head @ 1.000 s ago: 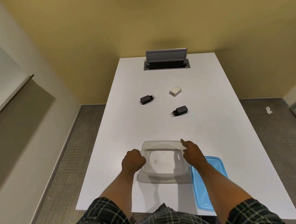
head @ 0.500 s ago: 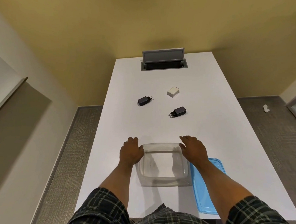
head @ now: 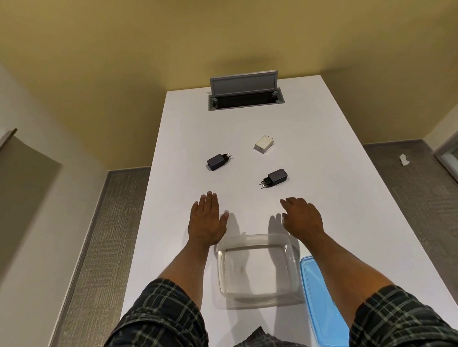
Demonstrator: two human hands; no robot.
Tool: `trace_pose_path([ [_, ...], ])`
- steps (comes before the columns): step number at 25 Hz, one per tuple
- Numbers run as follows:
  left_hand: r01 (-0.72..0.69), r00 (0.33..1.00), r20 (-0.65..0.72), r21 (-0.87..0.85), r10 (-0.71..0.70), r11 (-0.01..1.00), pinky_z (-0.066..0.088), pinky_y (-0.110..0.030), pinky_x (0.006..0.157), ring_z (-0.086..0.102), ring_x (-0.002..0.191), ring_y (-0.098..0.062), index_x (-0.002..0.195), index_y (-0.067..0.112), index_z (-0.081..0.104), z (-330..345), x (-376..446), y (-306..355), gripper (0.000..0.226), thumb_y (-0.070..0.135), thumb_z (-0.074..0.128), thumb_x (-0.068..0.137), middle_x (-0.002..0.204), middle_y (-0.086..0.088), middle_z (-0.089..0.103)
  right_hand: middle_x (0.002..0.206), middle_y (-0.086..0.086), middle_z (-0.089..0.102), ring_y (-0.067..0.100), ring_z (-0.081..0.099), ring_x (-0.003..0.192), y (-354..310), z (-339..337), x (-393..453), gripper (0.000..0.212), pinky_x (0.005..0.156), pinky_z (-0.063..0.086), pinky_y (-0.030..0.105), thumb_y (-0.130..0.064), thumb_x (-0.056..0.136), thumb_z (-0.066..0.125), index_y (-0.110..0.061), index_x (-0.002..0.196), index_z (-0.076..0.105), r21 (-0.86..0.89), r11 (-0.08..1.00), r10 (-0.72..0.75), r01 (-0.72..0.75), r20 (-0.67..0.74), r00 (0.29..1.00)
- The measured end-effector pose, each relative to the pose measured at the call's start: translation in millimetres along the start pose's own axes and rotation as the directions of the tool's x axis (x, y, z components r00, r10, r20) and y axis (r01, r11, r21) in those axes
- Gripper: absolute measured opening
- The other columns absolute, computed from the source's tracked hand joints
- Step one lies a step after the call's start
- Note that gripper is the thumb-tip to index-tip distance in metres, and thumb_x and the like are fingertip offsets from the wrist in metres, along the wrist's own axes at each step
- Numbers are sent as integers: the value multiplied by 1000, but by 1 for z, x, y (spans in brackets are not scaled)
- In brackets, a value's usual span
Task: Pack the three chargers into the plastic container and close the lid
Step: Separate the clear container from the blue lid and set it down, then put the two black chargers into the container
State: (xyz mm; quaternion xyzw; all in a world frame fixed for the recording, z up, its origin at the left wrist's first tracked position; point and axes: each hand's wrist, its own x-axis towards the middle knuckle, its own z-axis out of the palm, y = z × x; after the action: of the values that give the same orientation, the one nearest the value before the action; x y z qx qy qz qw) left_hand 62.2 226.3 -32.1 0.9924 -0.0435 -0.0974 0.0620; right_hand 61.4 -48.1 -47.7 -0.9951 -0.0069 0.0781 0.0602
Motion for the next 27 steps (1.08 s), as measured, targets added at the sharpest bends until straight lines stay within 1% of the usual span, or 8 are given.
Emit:
trace_pose_path([
  [3,-23,1000,20,-15,23,1000,1,-39,130,-2,160,-23,163,7,1,1,16,-1,75,50,26,106,171,-10,-3,137,-1,55,24,50,125,-1,-3,14,42,93,44,38,-23,94,50,-21,135,52,-22,1000,5,-5,25,1000],
  [7,-51,999,-7,-29,51,998,2,-39,130,-3,160,-23,162,7,-1,-6,51,4,78,51,29,105,171,-10,-4,135,2,56,26,52,122,3,-18,47,42,91,45,38,-21,92,51,-20,133,52,-53,998,15,-14,17,1000],
  [11,-92,996,-18,-46,91,995,6,-39,129,-4,160,-23,163,8,-1,-8,86,5,78,49,31,105,171,-9,-5,126,1,60,27,55,114,-1,-27,81,34,85,46,39,-21,91,50,-19,125,55,-49,998,48,-49,-7,999],
  [14,-109,994,6,-36,110,993,7,-39,129,-4,160,-23,163,9,-2,1,102,1,78,49,31,105,171,-8,-7,122,0,61,28,56,108,-11,-19,97,32,82,46,38,-15,87,51,-18,118,56,-13,996,86,-86,-12,996],
  [17,-131,991,28,-9,131,991,6,-41,129,-3,160,-24,163,13,-2,14,114,-6,76,50,31,105,171,-6,-7,136,1,54,29,54,115,-18,-11,110,49,82,47,38,-8,81,55,-16,129,53,-16,997,78,-78,-1,997],
  [21,-128,991,42,-7,128,992,5,-40,129,-2,160,-24,163,14,0,28,133,-10,76,51,30,105,172,-5,-6,157,4,32,29,41,136,-18,-10,137,61,86,48,39,-4,85,53,-13,145,40,-6,998,64,-64,-3,998],
  [24,-118,992,46,-37,120,992,5,-40,130,-3,160,-23,163,13,-1,37,145,-9,75,50,29,105,172,-4,-7,160,5,25,32,35,139,-10,-10,153,66,91,48,41,-5,88,56,-15,149,33,-23,993,116,-115,11,993],
  [27,-107,989,96,-82,115,991,5,-40,130,-5,160,-23,163,12,-2,49,155,-8,75,50,28,106,171,-5,-8,158,4,25,35,31,140,0,-2,164,66,93,47,44,-7,90,56,-20,149,31,-29,988,151,-149,57,987],
])
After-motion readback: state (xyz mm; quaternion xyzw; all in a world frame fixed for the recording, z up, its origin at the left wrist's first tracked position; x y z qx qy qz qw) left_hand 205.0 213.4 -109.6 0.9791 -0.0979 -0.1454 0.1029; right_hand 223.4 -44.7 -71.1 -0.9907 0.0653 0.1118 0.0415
